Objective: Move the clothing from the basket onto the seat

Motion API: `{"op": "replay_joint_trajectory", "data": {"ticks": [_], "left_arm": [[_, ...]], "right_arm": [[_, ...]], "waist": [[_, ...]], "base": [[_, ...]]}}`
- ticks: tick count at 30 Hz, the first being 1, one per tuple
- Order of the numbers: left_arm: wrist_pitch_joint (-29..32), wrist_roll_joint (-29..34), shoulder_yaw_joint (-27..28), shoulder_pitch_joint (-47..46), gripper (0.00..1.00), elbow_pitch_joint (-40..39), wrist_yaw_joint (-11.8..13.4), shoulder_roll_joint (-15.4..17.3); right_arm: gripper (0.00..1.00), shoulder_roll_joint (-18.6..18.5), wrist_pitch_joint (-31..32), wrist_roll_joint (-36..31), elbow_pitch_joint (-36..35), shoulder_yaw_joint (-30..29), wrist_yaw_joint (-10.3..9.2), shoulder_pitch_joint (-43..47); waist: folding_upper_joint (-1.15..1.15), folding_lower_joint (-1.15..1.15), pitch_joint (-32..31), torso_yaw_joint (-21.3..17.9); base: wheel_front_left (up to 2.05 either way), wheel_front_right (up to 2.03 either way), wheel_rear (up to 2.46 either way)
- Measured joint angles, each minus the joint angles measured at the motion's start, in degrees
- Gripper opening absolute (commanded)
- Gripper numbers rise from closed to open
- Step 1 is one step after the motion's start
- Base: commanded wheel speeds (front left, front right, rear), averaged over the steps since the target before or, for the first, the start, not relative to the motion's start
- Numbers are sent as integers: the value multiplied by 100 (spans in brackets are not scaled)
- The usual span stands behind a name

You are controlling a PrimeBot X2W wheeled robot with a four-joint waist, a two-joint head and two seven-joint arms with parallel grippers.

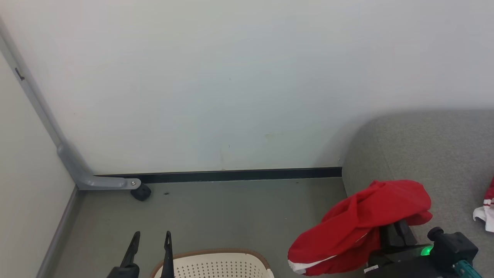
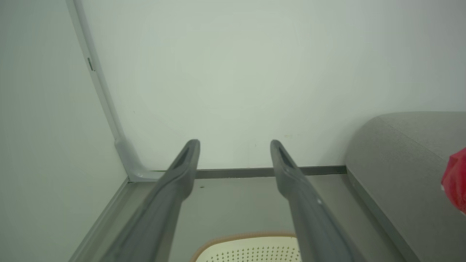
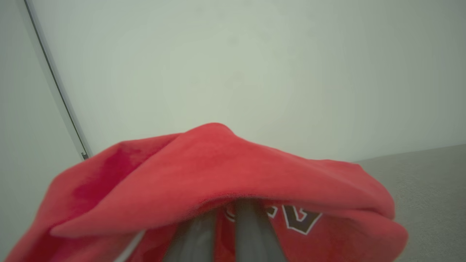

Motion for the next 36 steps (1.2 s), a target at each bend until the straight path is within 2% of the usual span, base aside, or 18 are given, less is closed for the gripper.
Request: {"op": "replay_joint_trajectory", "data": {"ticks": [17, 36], "left_arm": [[0, 92, 108, 114, 100, -278, 1, -77], [0, 279, -155, 61, 100, -593, -145, -120]], "right_arm": [[0, 46, 0, -256, -166, -148, 92, -14], [0, 92, 0, -543, -439, -459, 126, -25]], "waist": [[0, 0, 129, -428], [0, 0, 465, -1576]], "base": [[0, 0, 0], [0, 0, 0]]}}
